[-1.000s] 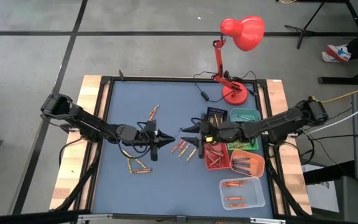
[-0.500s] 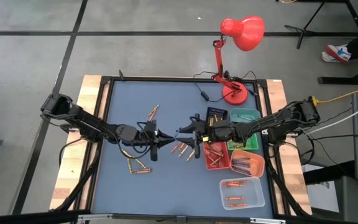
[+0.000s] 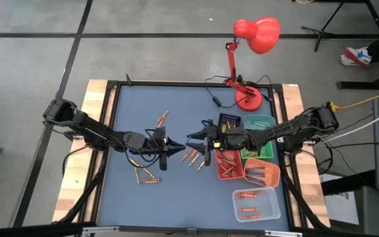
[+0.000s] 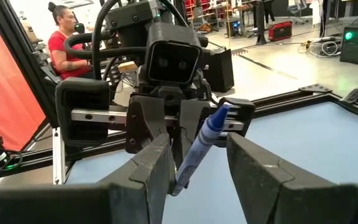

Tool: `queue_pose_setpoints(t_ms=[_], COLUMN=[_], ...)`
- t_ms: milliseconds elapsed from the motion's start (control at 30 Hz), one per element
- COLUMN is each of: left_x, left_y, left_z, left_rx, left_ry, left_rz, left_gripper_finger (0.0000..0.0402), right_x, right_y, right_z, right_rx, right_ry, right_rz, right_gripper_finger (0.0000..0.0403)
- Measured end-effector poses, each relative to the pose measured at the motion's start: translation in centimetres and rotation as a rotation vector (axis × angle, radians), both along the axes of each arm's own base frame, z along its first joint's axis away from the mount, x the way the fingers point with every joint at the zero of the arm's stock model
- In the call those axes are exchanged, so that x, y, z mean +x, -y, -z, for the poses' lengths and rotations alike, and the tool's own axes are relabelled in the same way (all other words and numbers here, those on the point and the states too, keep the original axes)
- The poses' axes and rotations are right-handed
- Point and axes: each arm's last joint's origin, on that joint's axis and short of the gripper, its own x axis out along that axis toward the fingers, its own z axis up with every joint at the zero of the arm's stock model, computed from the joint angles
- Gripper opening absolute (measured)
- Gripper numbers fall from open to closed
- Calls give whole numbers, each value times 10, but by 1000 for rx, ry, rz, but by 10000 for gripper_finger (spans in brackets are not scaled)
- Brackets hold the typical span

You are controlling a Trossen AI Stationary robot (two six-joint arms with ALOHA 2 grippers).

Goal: Sort crayons
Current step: Put the blue crayon into the orange bin

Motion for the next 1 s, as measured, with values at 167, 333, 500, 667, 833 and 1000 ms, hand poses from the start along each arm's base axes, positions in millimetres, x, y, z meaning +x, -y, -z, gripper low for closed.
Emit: queue_pose_setpoints(t_ms=[167, 333, 500, 667, 833, 1000], left_x=[0, 0, 0, 0, 0, 0], left_y=[0, 0, 0, 0, 0, 0], left_z=[0, 0, 0, 0, 0, 1], left_rx=[0, 0, 0, 0, 2, 3], left_ry=[0, 0, 0, 0, -1, -6], left_rz=[0, 0, 0, 0, -1, -1], left_gripper_finger=[8, 8, 8, 8, 8, 8], right_x=[0, 0, 0, 0, 0, 0], right_y=[0, 0, 0, 0, 0, 0], right_z=[0, 0, 0, 0, 0, 0], right_rx=[0, 0, 0, 0, 1, 2], right_ry=[0, 1, 0, 0, 1, 0], right_rz=[0, 0, 0, 0, -1, -3], right_gripper_finger=[156, 153, 117, 71, 40, 30])
